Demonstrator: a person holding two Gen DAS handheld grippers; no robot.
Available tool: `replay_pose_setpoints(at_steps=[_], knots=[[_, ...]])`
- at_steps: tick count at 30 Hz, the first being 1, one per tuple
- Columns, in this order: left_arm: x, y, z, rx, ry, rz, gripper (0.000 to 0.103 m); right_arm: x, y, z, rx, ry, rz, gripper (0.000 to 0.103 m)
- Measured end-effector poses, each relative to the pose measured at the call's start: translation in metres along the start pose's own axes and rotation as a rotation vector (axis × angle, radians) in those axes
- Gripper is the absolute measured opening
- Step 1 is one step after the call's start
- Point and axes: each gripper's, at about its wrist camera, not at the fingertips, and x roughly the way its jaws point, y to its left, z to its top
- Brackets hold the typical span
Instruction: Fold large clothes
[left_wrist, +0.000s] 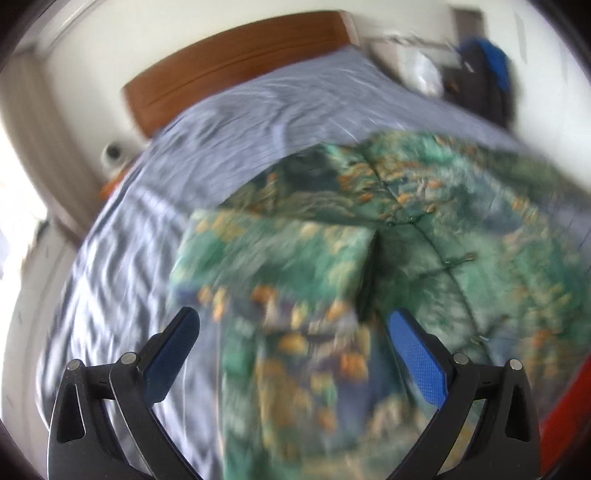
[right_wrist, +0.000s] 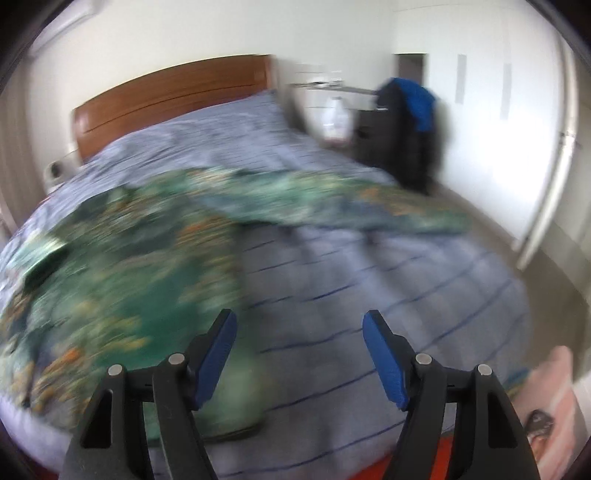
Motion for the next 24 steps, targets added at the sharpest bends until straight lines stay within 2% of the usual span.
replay_pose_setpoints(at_steps=[3, 5, 6, 7, 8, 9, 10, 13, 14, 17, 19, 20, 21, 23, 24], knots=[[0.064, -0.032, 0.004, 0.140, 0.101, 0.014, 0.103, 0.000, 0.034, -0.013, -0.042, 0.030, 0.098, 0.070], [0.097, -0.046, -0.002, 0.195, 0.169, 0.026, 0.097, -0.007, 0.053, -0.019, -0.097, 0.033, 0.133, 0.070], [0.107, -0.047, -0.005, 0.197, 0.187, 0.029, 0.078, -0.007, 0.060, -0.023, -0.116, 0.031, 0.137, 0.070], [0.112, -0.042, -0.006, 0.168, 0.207, 0.012, 0.054, -0.005, 0.065, -0.025, -0.132, 0.029, 0.144, 0.070], [0.113, -0.035, -0.004, 0.122, 0.217, -0.024, 0.042, -0.006, 0.069, -0.027, -0.151, 0.024, 0.153, 0.070], [0.109, -0.020, -0.001, 0.043, 0.217, -0.071, 0.019, -0.015, 0.073, -0.030, -0.172, 0.012, 0.156, 0.070], [0.102, -0.005, 0.003, -0.024, 0.204, -0.091, 0.016, -0.024, 0.075, -0.033, -0.186, 0.001, 0.156, 0.070], [0.069, 0.071, 0.010, -0.259, 0.114, -0.081, 0.016, -0.037, 0.080, -0.039, -0.226, -0.034, 0.151, 0.070], [0.056, 0.108, 0.007, -0.359, 0.085, -0.068, 0.016, -0.039, 0.080, -0.039, -0.232, -0.039, 0.152, 0.070], [0.038, 0.200, -0.013, -0.585, 0.062, -0.008, 0.019, -0.047, 0.082, -0.039, -0.231, -0.049, 0.164, 0.070], [0.034, 0.254, -0.039, -0.731, 0.074, 0.097, 0.039, -0.048, 0.084, -0.038, -0.229, -0.053, 0.173, 0.070], [0.033, 0.280, -0.060, -0.803, 0.090, 0.183, 0.045, -0.049, 0.085, -0.037, -0.229, -0.056, 0.178, 0.070], [0.030, 0.307, -0.087, -0.873, 0.122, 0.303, 0.056, -0.050, 0.087, -0.036, -0.229, -0.059, 0.184, 0.070], [0.020, 0.340, -0.141, -0.985, 0.175, 0.465, 0.059, -0.050, 0.090, -0.036, -0.232, -0.057, 0.193, 0.070], [0.015, 0.347, -0.161, -1.029, 0.189, 0.481, 0.059, -0.049, 0.089, -0.036, -0.230, -0.054, 0.194, 0.070]])
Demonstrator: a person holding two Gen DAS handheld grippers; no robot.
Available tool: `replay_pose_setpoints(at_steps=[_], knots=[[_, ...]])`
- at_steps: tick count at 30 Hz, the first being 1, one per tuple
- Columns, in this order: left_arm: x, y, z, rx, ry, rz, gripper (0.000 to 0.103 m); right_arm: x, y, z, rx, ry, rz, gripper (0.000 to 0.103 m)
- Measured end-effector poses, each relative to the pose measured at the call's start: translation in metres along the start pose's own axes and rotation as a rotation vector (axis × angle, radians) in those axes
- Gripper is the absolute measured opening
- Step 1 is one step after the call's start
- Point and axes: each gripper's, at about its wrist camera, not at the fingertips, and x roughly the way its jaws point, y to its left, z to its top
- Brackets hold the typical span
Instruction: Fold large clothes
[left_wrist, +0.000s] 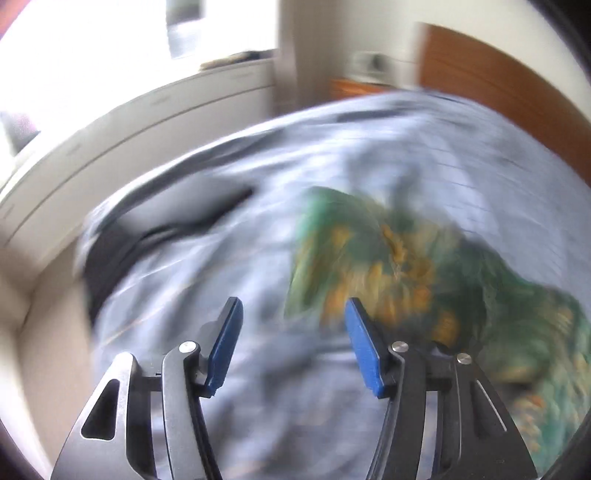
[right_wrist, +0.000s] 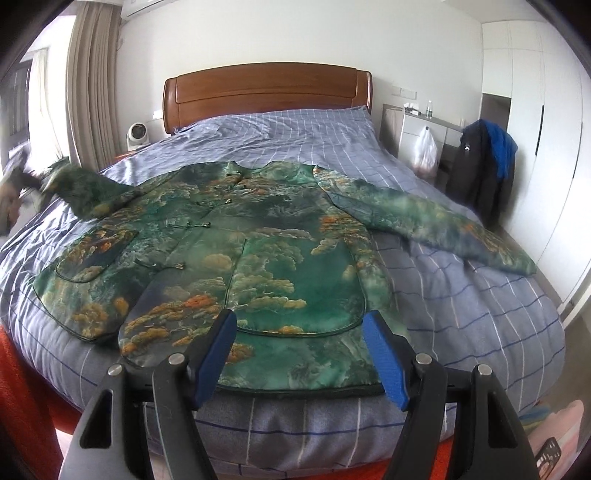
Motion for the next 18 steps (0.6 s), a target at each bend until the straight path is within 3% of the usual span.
replay_pose_setpoints(at_steps=[2, 4, 5, 9, 10, 12, 14, 17, 18], knots=[[0.002, 0.042, -0.021, -0.081, 0.057, -0.047, 0.059, 0.000, -0.004, 0.000, 0.009, 0.006, -0.005, 0.070], [-0.007, 0.052, -0.046, -0.068, 0.110, -0.130, 0.059, 0.001, -0.010, 0.000, 0.019, 0.013, -0.018, 0.070], [-0.018, 0.048, -0.068, -0.007, 0.160, -0.235, 0.059, 0.002, -0.014, 0.001, 0.028, 0.018, -0.025, 0.070], [-0.054, -0.018, -0.156, 0.321, 0.375, -0.603, 0.086, 0.019, -0.049, 0.009, 0.099, 0.070, -0.022, 0.076], [-0.059, -0.034, -0.175, 0.385, 0.405, -0.652, 0.086, 0.026, -0.060, 0.011, 0.127, 0.086, -0.008, 0.080], [-0.070, -0.072, -0.218, 0.540, 0.443, -0.694, 0.086, 0.040, -0.082, 0.014, 0.182, 0.131, 0.027, 0.081], [-0.079, -0.103, -0.251, 0.665, 0.420, -0.652, 0.086, 0.063, -0.106, 0.013, 0.248, 0.203, 0.088, 0.083], [-0.089, -0.121, -0.273, 0.718, 0.365, -0.594, 0.086, 0.088, -0.123, 0.008, 0.284, 0.278, 0.136, 0.083], [-0.090, -0.123, -0.274, 0.715, 0.362, -0.603, 0.081, 0.097, -0.126, 0.005, 0.282, 0.307, 0.154, 0.083]])
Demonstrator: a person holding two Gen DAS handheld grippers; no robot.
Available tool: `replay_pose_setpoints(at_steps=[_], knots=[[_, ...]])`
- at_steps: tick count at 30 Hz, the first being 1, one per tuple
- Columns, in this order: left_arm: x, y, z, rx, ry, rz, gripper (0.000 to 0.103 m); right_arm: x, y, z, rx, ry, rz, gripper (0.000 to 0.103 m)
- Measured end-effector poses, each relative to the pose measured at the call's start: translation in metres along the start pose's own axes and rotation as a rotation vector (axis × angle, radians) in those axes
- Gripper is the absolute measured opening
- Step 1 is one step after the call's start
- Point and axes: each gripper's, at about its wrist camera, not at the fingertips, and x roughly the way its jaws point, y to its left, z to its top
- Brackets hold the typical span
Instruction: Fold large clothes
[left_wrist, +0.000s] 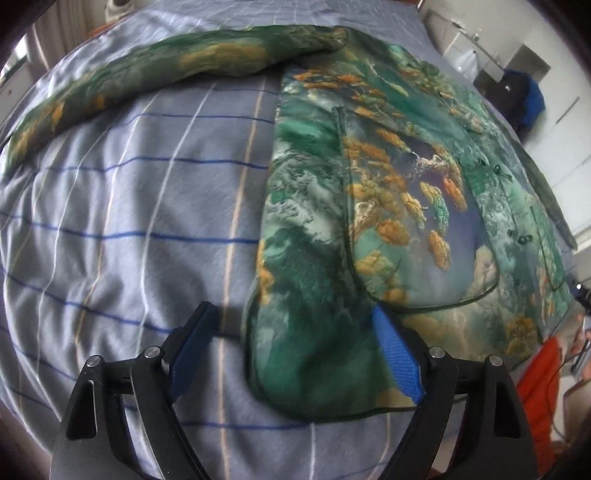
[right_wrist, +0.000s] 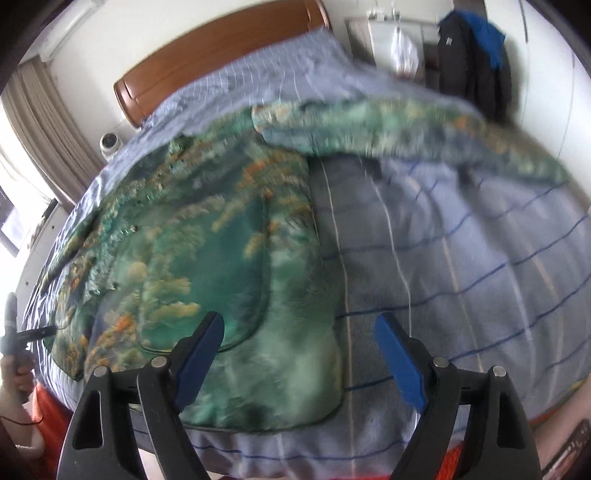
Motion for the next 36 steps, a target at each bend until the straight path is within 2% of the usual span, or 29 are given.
replay_pose_setpoints(at_steps=[1, 2, 3, 4, 5, 6, 7, 8, 9, 11, 12, 14, 18, 20, 23, 25, 26, 28, 29, 31, 33, 34, 36], knots=[[0.002, 0.000, 0.000, -0.003, -0.001, -0.022, 0.063, 0.007, -0.002, 0.000, -0.004, 0.024, 0.008, 0.083], [0.005, 0.001, 0.000, -0.014, 0.021, -0.078, 0.051, 0.014, -0.003, -0.001, -0.004, 0.050, 0.011, 0.083], [0.004, 0.000, -0.002, -0.021, 0.026, -0.086, 0.028, 0.022, -0.006, -0.002, 0.004, 0.077, 0.026, 0.083], [0.002, 0.004, -0.001, -0.023, 0.020, -0.079, 0.018, 0.027, -0.008, -0.003, 0.014, 0.094, 0.039, 0.083], [-0.003, 0.002, -0.002, -0.020, 0.011, -0.083, 0.014, 0.031, -0.012, -0.003, 0.037, 0.111, 0.055, 0.082], [-0.004, 0.000, 0.001, -0.019, 0.005, -0.082, 0.012, 0.033, -0.014, -0.003, 0.058, 0.124, 0.083, 0.068], [-0.010, -0.002, 0.000, -0.019, -0.002, -0.081, 0.010, 0.033, -0.013, -0.002, 0.058, 0.133, 0.109, 0.039], [-0.016, -0.004, 0.002, -0.021, -0.013, -0.088, 0.010, 0.032, -0.009, 0.000, 0.038, 0.142, 0.121, 0.032], [-0.021, -0.002, 0.008, -0.028, -0.024, -0.100, 0.010, 0.024, -0.001, 0.003, -0.019, 0.132, 0.065, 0.020], [-0.035, 0.003, 0.010, -0.035, -0.046, -0.128, 0.010, 0.012, 0.005, 0.007, -0.051, 0.124, 0.070, 0.013], [-0.041, 0.004, 0.009, -0.031, -0.052, -0.133, 0.009, 0.001, 0.007, 0.010, -0.052, 0.112, 0.095, 0.013], [-0.051, 0.006, -0.002, -0.028, -0.051, -0.134, 0.009, -0.018, 0.010, 0.014, -0.085, 0.089, 0.094, 0.013], [-0.029, 0.010, -0.026, -0.042, -0.007, -0.087, 0.010, -0.017, -0.002, 0.007, -0.087, 0.114, 0.049, 0.013], [-0.012, 0.008, -0.026, -0.070, -0.001, -0.066, 0.013, -0.001, -0.016, -0.004, -0.040, 0.147, 0.025, 0.013], [-0.011, 0.000, -0.018, -0.066, -0.017, -0.026, 0.027, 0.004, -0.020, -0.007, -0.020, 0.124, -0.010, 0.018], [-0.023, -0.006, -0.014, -0.040, -0.053, 0.020, 0.051, 0.004, -0.016, -0.003, -0.020, 0.100, -0.038, 0.033], [-0.037, -0.007, -0.014, -0.030, -0.087, 0.032, 0.055, -0.003, -0.015, -0.002, -0.013, 0.080, -0.063, 0.038], [-0.053, -0.008, -0.007, -0.026, -0.144, 0.046, 0.068, -0.012, -0.013, -0.001, 0.001, 0.039, -0.085, 0.060], [-0.065, -0.008, -0.008, -0.029, -0.179, 0.058, 0.072, -0.023, -0.012, -0.002, 0.012, 0.007, -0.091, 0.063], [-0.085, -0.010, -0.001, -0.038, -0.258, 0.091, 0.088, -0.046, -0.004, -0.002, 0.005, -0.069, -0.134, 0.069], [-0.103, -0.017, 0.002, -0.057, -0.352, 0.111, 0.096, -0.059, 0.014, -0.003, -0.038, -0.126, -0.169, 0.072], [-0.107, -0.021, 0.004, -0.066, -0.384, 0.114, 0.100, -0.066, 0.022, -0.005, -0.058, -0.150, -0.180, 0.076], [-0.111, -0.031, 0.008, -0.087, -0.435, 0.118, 0.100, -0.073, 0.048, -0.009, -0.095, -0.200, -0.179, 0.081]])
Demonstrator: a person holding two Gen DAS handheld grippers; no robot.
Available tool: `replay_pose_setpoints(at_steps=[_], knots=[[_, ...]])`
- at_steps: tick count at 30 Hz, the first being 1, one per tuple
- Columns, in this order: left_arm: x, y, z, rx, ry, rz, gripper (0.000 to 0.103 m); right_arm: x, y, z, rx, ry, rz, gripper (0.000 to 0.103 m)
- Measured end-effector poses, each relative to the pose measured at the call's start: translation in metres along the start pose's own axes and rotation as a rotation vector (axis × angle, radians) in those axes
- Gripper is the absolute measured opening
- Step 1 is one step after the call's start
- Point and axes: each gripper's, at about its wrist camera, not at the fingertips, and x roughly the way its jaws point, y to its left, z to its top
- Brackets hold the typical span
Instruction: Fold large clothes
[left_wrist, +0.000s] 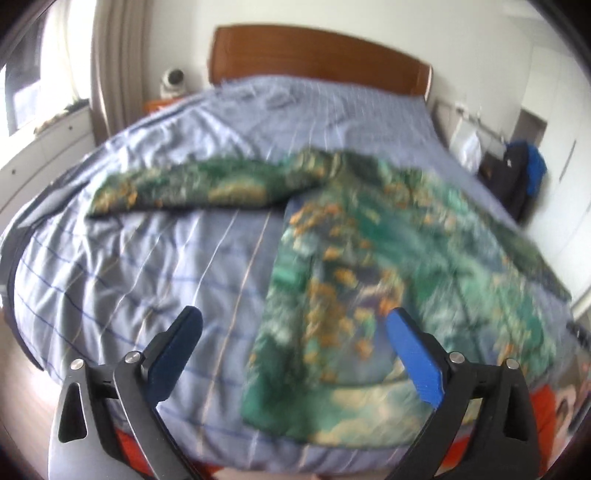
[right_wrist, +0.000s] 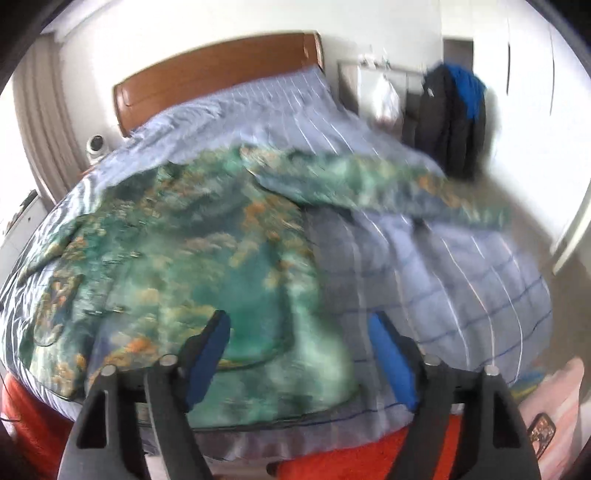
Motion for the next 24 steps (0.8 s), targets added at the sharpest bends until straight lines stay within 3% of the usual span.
replay_pose_setpoints(at_steps=[3, 7, 12, 18, 24], knots=[[0.000, -0.008, -0.002, 0.002, 0.009, 0.010, 0.101, -0.007, 0.040, -0.002, -0.037, -0.041, 0.050, 0.087], [0.017, -0.033, -0.013, 0.103, 0.086, 0.037, 0.102, -0.010, 0.090, -0.018, -0.130, -0.066, 0.104, 0.092], [0.008, -0.039, -0.029, 0.106, 0.051, 0.043, 0.103, -0.013, 0.132, -0.046, -0.293, -0.081, 0.123, 0.093], [-0.010, -0.040, -0.035, 0.087, -0.040, 0.043, 0.103, -0.011, 0.154, -0.060, -0.362, -0.074, 0.154, 0.093], [-0.009, -0.049, -0.037, 0.158, -0.074, 0.115, 0.103, -0.016, 0.156, -0.060, -0.370, -0.102, 0.152, 0.094]])
